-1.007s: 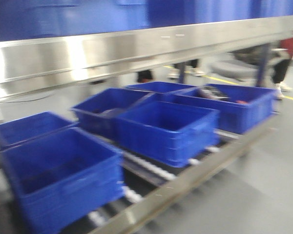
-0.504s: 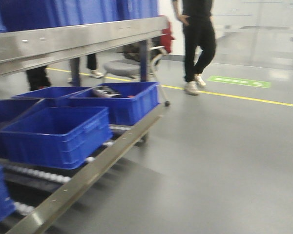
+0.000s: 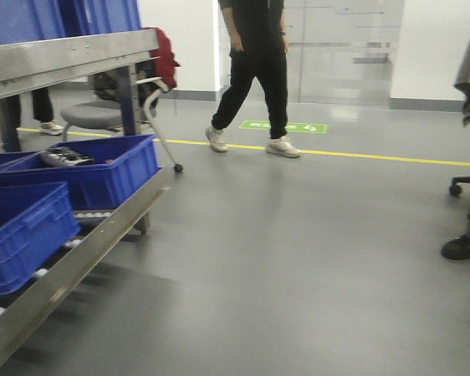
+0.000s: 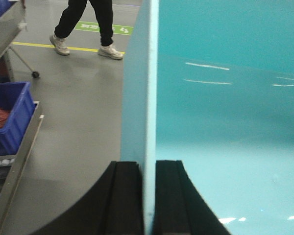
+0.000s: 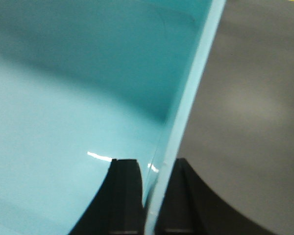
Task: Fetch blue bin and place on conveyor start
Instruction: 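Hold the bin with both grippers while the base turns and drives away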
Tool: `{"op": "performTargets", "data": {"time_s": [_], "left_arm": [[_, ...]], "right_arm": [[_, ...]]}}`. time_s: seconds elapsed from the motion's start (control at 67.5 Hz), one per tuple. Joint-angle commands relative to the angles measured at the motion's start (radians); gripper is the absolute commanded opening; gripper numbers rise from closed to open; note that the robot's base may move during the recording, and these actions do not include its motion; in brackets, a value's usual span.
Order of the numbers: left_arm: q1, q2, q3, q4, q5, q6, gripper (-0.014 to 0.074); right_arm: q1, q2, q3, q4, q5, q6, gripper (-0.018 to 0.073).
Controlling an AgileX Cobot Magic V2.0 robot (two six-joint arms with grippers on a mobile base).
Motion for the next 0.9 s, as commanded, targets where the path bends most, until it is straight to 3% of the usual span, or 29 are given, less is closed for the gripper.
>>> {"op": "performTargets", "data": {"time_s": [0.0, 0.889], "left_arm": [[0.009, -0.013, -0.014, 0.0, -0.069, -0.002, -0.0111], [0.009, -0.013, -0.014, 0.0, -0.069, -0.002, -0.0111]], "right_arm": [[-0.008, -0.013, -0.002, -0.046, -0.01, -0.03, -0.0151], [-0.008, -0.013, -0.002, -0.046, -0.01, -0.03, -0.0151]]}}
